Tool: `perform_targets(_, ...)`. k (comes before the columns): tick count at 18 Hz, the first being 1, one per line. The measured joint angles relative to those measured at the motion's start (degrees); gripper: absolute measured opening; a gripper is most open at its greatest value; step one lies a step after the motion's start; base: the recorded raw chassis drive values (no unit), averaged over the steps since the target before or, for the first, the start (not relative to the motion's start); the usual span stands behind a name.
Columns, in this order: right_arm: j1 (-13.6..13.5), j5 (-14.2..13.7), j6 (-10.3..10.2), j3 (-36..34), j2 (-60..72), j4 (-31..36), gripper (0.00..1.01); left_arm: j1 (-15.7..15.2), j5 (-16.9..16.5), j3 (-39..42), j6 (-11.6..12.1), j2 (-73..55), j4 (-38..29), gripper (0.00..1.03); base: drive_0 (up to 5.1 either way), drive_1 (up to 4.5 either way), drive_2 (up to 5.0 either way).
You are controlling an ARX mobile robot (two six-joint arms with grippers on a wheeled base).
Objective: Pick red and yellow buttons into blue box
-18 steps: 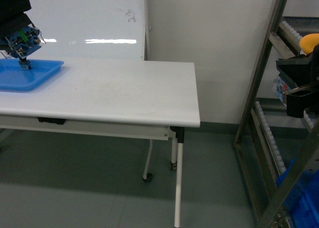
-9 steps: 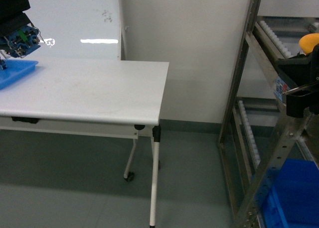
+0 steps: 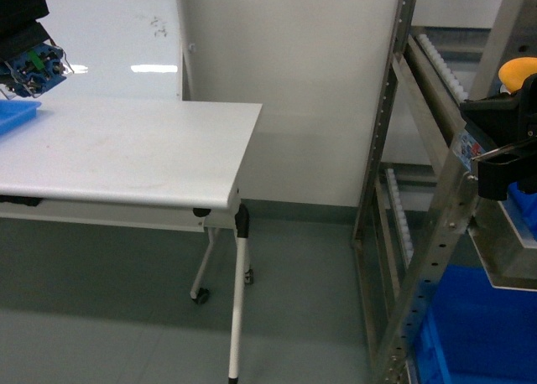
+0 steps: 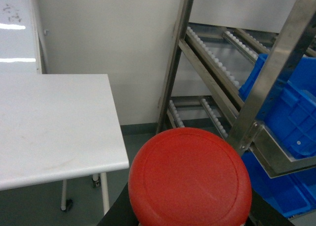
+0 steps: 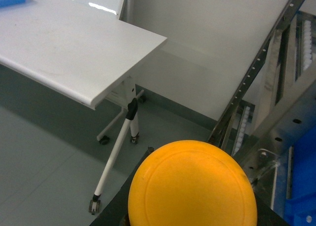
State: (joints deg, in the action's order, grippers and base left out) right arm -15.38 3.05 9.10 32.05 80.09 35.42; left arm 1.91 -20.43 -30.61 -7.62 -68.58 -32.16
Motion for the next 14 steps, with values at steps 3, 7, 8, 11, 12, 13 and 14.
perform_targets(3,0.00,0.00,0.00,0.00,0.00,0.00,0.26,0.02,-0.04,0.00,0.00,0.00,0.00,0.24,4.6,-2.06,-2.1)
perform_targets(7,0.02,-0.02,0.00,0.00,0.00,0.00,0.26,0.09,-0.11,0.00,0.00,0.02,-0.20,0.24,4.6,-2.06,-2.1)
perform_targets(8,0.02,-0.02,0.00,0.00,-0.02,0.04,0.26,0.09,-0.11,0.00,0.00,0.00,0.00,0.24,4.6,-2.06,-2.1)
perform_targets(11,0.04,-0.02,0.00,0.00,-0.02,-0.02,0.26,0.13,-0.13,0.00,0.00,0.00,-0.02,0.24,4.8,-2.19,-2.2)
perform_targets(12,0.04,-0.02,0.00,0.00,0.00,-0.02,0.26,0.13,-0.13,0.00,0.00,0.00,-0.09,0.24,4.9,-2.25,-2.3)
perform_targets(13,0.00,0.00,0.00,0.00,0.00,0.02,0.26,0.13,-0.11,0.00,0.00,0.00,0.00,0.24,4.9,-2.25,-2.3)
perform_targets(14,0.02,-0.02,0.00,0.00,0.00,-0.07,0.26,0.13,-0.11,0.00,0.00,0.00,-0.04,0.24,4.9,-2.25,-2.3)
